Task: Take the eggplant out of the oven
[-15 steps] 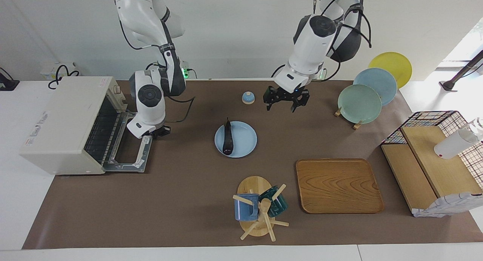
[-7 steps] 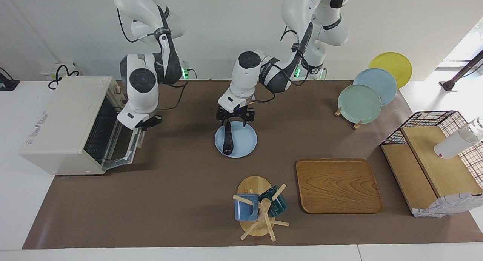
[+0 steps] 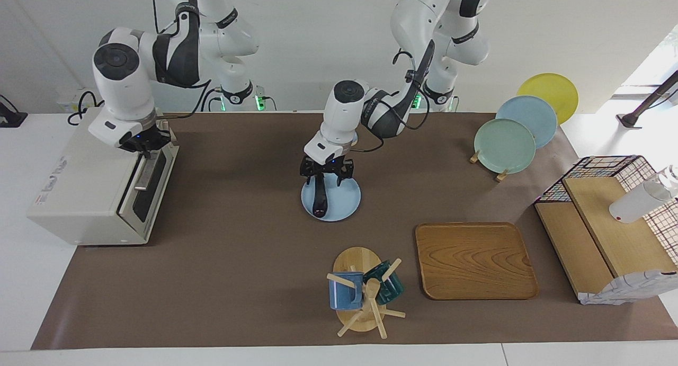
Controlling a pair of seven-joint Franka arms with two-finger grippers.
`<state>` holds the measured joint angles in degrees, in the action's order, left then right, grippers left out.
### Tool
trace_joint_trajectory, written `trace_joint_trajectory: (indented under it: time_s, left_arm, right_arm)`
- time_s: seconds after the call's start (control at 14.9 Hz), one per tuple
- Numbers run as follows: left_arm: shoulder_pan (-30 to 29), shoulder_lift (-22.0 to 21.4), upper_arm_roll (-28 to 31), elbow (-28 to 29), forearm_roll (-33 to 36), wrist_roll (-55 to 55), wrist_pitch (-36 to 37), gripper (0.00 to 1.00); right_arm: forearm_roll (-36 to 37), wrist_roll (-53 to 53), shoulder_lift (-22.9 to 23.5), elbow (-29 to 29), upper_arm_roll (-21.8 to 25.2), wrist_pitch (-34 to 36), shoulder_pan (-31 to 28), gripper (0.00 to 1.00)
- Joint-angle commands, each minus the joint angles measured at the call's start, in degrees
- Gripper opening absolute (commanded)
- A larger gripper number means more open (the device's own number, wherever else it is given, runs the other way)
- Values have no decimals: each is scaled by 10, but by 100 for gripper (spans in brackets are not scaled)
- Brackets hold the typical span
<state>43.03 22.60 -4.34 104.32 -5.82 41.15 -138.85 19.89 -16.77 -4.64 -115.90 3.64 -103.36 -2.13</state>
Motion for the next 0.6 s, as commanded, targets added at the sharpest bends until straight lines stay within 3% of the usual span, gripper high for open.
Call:
trace_joint_trajectory:
  time_s: [0.0, 0.13, 0.27, 0.47, 0.54]
  left_arm:
    - [11, 21, 7, -5, 13, 11, -28, 100]
    - [11, 23, 7, -3, 14, 11, -28, 100]
    - [12, 23, 7, 3, 20, 11, -30, 100]
    - [17, 23, 7, 14, 20, 11, -40, 100]
    - [18, 23, 7, 15, 20, 11, -43, 100]
  right_arm:
    - [-9, -3, -19, -6, -8, 11, -1, 0]
    - [-52, -5, -33, 22, -11, 39, 1, 5]
    - [-126, 3, -28, 93, -18, 92, 11, 41]
    - [-164, 23, 3, 163, -24, 111, 20, 60]
    - [-165, 23, 22, 186, -25, 120, 13, 73]
